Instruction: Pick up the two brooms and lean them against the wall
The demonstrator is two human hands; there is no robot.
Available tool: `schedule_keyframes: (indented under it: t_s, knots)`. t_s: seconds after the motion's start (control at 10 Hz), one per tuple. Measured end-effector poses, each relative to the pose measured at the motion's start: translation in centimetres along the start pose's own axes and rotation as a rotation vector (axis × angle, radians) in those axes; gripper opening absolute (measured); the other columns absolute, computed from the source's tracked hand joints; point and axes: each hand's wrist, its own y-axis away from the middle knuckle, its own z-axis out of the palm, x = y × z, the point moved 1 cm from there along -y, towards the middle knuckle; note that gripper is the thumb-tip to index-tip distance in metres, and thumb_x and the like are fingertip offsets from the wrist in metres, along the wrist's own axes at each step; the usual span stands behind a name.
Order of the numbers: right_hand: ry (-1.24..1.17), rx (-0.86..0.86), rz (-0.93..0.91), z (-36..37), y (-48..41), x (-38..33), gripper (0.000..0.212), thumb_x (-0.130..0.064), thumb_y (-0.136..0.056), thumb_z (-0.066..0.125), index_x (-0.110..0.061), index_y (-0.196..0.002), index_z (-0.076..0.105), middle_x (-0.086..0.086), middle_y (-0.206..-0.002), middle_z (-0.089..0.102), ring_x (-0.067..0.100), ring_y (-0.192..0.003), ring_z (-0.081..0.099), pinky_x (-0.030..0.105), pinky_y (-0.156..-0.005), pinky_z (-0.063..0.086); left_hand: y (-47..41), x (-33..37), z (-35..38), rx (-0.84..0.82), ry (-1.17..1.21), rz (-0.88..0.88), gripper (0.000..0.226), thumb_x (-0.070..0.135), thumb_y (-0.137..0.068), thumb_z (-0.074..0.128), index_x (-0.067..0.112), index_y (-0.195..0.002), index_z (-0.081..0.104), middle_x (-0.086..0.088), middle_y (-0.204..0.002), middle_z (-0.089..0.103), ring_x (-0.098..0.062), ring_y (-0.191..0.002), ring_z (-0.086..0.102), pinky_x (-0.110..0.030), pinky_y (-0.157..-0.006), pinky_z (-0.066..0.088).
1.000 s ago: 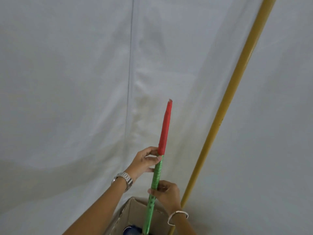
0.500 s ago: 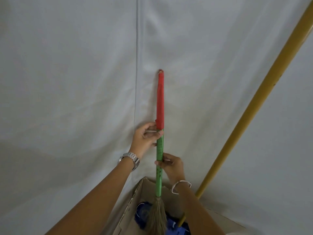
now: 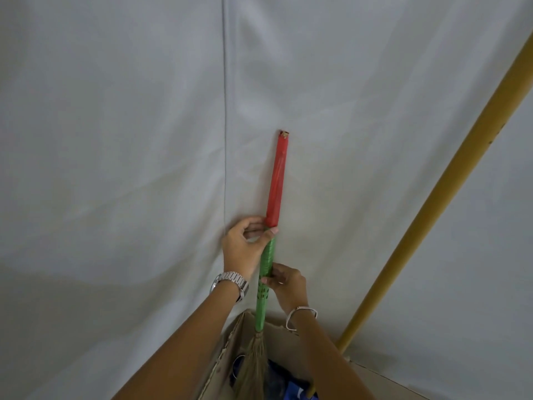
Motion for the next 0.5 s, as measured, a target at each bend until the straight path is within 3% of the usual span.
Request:
schedule_keyframes:
  t_s: [0.1, 0.2, 0.3, 0.4, 0.5]
  knots:
    - [-0.022, 0.005, 0.013, 0.4, 0.1, 0.0, 0.031, 0.002, -0.076, 0.068, -0.004, -0.106, 0.07, 0.015, -0.099, 0.073, 0.019, -0.086, 0.066, 0.036, -0.091, 0.052, -0.1, -0.2, 0.1, 0.033, -0.016, 0.017, 0.025, 0.018, -0.064, 0.081, 0.028, -0.081, 0.065, -0.002, -0.087, 0.072, -0.017, -0.081, 0.069, -0.045, -0.075, 0.058]
    - [0.017, 0.027, 0.069, 0.4, 0.5, 0.3, 0.042, -0.011, -0.084, 0.065, -0.007, -0.125, 0.056, 0.015, -0.118, 0.066, 0.024, -0.104, 0.063, 0.036, -0.096, 0.049, 0.4, 0.0, 0.2, 0.073, -0.158, 0.09, 0.026, 0.018, -0.068, 0.079, 0.021, -0.088, 0.064, -0.003, -0.091, 0.072, -0.007, -0.077, 0.067, -0.026, -0.071, 0.057]
    - [0.096, 0.085, 0.093, -0.2, 2.2, 1.1, 0.055, -0.031, -0.089, 0.057, -0.015, -0.138, 0.038, 0.006, -0.14, 0.05, 0.021, -0.122, 0.053, 0.035, -0.098, 0.045, 1.4, 0.1, 0.0, 0.112, -0.298, 0.191, 0.03, 0.025, -0.073, 0.076, 0.021, -0.098, 0.061, 0.003, -0.095, 0.069, -0.01, -0.084, 0.067, -0.028, -0.07, 0.056]
    - [0.303, 0.149, 0.041, -1.6, 4.6, 1.6, 0.066, -0.053, -0.09, 0.037, -0.022, -0.145, 0.023, -0.001, -0.152, 0.032, 0.017, -0.136, 0.036, 0.035, -0.104, 0.039, 3.4, 1.0, 0.1, 0.131, -0.465, 0.288, 0.03, 0.028, -0.083, 0.063, 0.02, -0.112, 0.058, 0.001, -0.11, 0.066, -0.013, -0.1, 0.062, -0.025, -0.075, 0.049]
    - [0.545, 0.302, -0.146, -3.4, 6.9, 1.7, 0.071, -0.062, -0.088, 0.016, -0.021, -0.146, 0.02, 0.001, -0.152, 0.032, 0.018, -0.14, 0.029, 0.032, -0.109, 0.03, 5.2, 1.6, -0.5, 0.167, -0.661, 0.525, 0.042, 0.036, -0.09, 0.046, 0.016, -0.127, 0.049, -0.006, -0.132, 0.056, -0.016, -0.119, 0.051, -0.03, -0.095, 0.039]
